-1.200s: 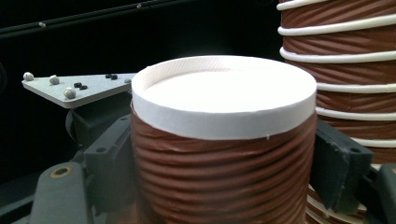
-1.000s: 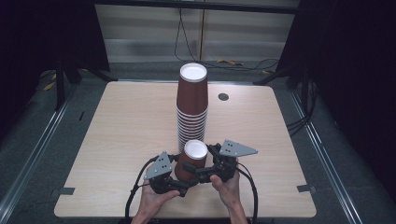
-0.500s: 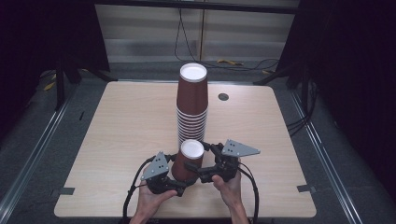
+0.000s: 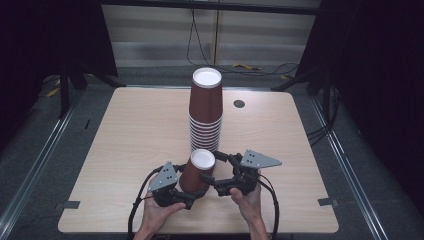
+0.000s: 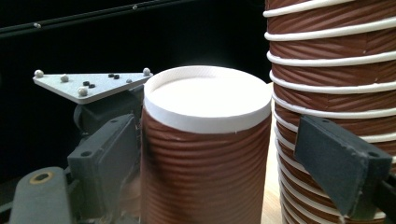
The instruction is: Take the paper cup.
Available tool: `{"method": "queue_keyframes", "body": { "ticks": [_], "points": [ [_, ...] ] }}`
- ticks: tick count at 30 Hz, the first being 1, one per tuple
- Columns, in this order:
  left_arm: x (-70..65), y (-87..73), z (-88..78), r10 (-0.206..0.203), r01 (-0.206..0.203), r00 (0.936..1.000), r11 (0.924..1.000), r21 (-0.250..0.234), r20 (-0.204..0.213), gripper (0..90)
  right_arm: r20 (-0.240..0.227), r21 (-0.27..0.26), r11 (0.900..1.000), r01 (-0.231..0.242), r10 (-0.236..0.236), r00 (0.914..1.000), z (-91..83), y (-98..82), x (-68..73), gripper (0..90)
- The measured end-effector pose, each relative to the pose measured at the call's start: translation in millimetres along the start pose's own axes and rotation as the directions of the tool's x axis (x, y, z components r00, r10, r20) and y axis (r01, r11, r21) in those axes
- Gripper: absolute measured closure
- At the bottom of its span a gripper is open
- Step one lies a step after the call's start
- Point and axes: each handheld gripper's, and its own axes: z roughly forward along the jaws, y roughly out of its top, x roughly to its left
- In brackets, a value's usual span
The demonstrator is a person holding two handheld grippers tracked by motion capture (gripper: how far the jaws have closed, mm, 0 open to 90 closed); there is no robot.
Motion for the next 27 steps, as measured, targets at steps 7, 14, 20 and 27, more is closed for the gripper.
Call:
{"method": "queue_keyframes", "body": {
  "ticks": [7, 14, 20, 27],
  "points": [
    [3.5, -0.5, -3.9, 0.018, -0.017, 0.9998, 0.9993, 0.033, -0.012, 11.0, 0.005, 0.005, 1.0, 0.003, -0.003, 1.0, -6.2, 0.3, -1.9, 13.1],
    [7.7, 0.7, -8.5, 0.033, -0.031, 0.9992, 0.997, 0.071, -0.022, 11.2, 0.002, 0.021, 1.0, 0.002, -0.002, 1.0, -9.0, 0.3, -5.3, 13.0],
    [8.0, -0.1, -11.6, 0.047, -0.044, 0.9986, 0.9934, 0.106, -0.026, 11.4, -0.002, 0.041, 0.999, 0.018, -0.018, 0.9998, -14.2, -0.4, -7.2, 13.0],
    [11.9, 4.7, -15.9, 0.088, -0.079, 0.9944, 0.9852, 0.152, -0.059, 11.5, -0.005, 0.098, 0.995, 0.028, -0.027, 0.9996, -20.8, -4.6, -9.1, 13.3]
  ]
}}
